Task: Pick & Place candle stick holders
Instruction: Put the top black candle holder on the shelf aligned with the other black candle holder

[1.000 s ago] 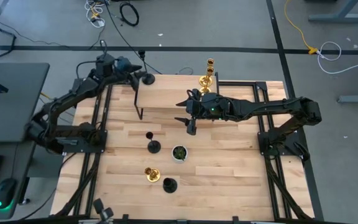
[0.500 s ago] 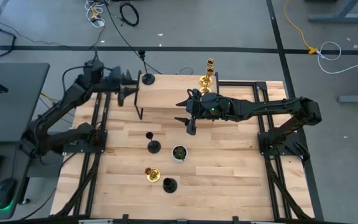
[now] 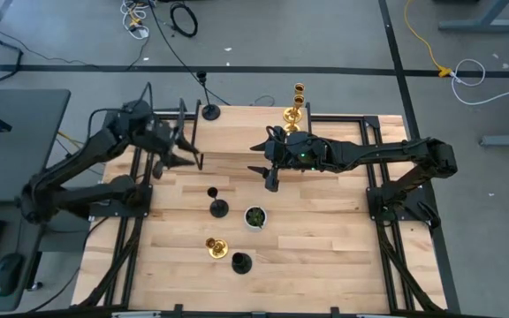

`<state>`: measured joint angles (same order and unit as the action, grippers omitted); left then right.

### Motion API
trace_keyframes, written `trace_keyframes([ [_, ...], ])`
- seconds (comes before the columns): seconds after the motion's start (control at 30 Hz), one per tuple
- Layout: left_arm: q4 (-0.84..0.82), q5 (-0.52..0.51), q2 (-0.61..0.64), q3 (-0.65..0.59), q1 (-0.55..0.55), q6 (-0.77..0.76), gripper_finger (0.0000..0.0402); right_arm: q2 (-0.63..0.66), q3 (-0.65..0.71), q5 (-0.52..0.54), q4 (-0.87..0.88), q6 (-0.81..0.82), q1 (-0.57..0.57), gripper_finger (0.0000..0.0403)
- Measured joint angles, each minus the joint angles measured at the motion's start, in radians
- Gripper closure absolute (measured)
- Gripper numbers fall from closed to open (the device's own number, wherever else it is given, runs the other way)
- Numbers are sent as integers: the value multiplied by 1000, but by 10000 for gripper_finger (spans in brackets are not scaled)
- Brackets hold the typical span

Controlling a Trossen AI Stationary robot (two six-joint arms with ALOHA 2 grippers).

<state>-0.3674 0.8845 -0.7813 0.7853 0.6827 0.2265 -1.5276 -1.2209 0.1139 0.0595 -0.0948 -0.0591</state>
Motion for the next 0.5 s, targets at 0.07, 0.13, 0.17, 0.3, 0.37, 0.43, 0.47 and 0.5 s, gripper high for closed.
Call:
trace_keyframes([
  [0.07,-13,-47,8,-8,-61,1,223,0,0,0,1,0,0,129],
  [0.13,-12,-106,19,-31,-118,-5,223,0,0,0,0,0,0,129],
  [0.17,-14,-137,24,-44,-143,-6,223,0,0,0,0,0,0,129],
  [0.3,3,-216,42,-102,-226,-47,223,0,0,-1,1,0,0,129],
  [0.37,9,-236,48,-130,-262,-68,223,0,0,-1,1,0,0,129],
  [0.43,38,-268,51,-145,-301,-89,223,0,0,-1,1,-1,0,129],
  [0.47,57,-293,51,-151,-321,-101,223,0,0,-1,1,-3,0,129],
  [0.5,69,-321,51,-155,-338,-113,223,0,0,-1,1,-4,0,129],
])
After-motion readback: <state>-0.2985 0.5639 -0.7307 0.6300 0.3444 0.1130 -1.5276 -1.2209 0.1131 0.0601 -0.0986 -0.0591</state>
